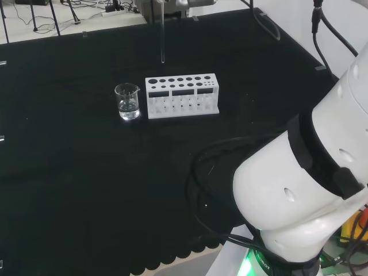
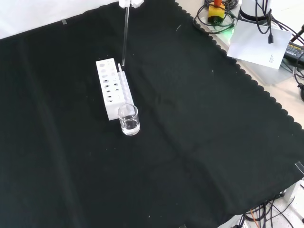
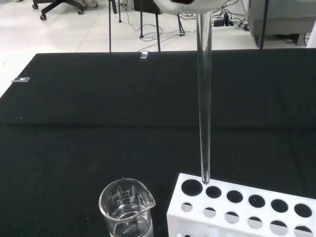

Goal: Stir in the beaker to the left of the white test tube rack with the glass rod.

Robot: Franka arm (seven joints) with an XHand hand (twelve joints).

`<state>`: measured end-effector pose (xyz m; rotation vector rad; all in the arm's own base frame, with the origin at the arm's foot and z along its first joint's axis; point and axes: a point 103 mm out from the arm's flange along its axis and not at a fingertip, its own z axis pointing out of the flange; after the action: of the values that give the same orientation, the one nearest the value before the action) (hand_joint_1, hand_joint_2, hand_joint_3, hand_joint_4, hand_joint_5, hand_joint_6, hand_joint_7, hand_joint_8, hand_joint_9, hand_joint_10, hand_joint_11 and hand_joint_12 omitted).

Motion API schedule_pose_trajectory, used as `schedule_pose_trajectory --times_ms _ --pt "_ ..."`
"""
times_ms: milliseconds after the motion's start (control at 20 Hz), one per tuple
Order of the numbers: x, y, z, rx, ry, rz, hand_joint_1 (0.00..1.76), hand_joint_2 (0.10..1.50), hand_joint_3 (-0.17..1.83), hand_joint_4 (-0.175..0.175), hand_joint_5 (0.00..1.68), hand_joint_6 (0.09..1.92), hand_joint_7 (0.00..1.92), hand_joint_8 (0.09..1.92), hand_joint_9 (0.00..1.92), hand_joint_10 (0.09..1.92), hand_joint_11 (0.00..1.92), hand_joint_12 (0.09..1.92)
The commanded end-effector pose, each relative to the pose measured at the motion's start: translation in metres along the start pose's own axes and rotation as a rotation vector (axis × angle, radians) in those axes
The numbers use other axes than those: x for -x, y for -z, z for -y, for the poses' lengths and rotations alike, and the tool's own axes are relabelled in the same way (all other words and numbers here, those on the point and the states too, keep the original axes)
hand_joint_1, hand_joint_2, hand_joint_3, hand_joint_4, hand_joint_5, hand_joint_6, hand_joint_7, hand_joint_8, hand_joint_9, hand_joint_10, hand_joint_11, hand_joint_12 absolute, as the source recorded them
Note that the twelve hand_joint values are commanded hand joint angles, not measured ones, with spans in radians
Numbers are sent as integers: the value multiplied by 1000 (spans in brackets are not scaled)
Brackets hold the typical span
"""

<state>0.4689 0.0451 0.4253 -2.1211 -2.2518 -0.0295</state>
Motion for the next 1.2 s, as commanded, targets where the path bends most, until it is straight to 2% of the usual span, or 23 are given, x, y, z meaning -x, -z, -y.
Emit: schedule_pose_trajectory --times_ms 50,350,800,1200 --pt "-4 -4 0 -6 2 -7 1323 1076 -175 -175 1391 87 1266 845 1605 729 1614 574" --pt "-23 -5 -7 -1 30 -19 1323 1077 -175 -175 1392 87 1265 847 1605 730 1613 578" --pt "-67 -29 -37 -37 130 -36 1323 1076 -175 -175 1394 87 1265 847 1605 732 1613 582" --pt "-82 -55 -66 -71 187 -35 1323 1077 -175 -175 1395 87 1264 849 1604 733 1611 586"
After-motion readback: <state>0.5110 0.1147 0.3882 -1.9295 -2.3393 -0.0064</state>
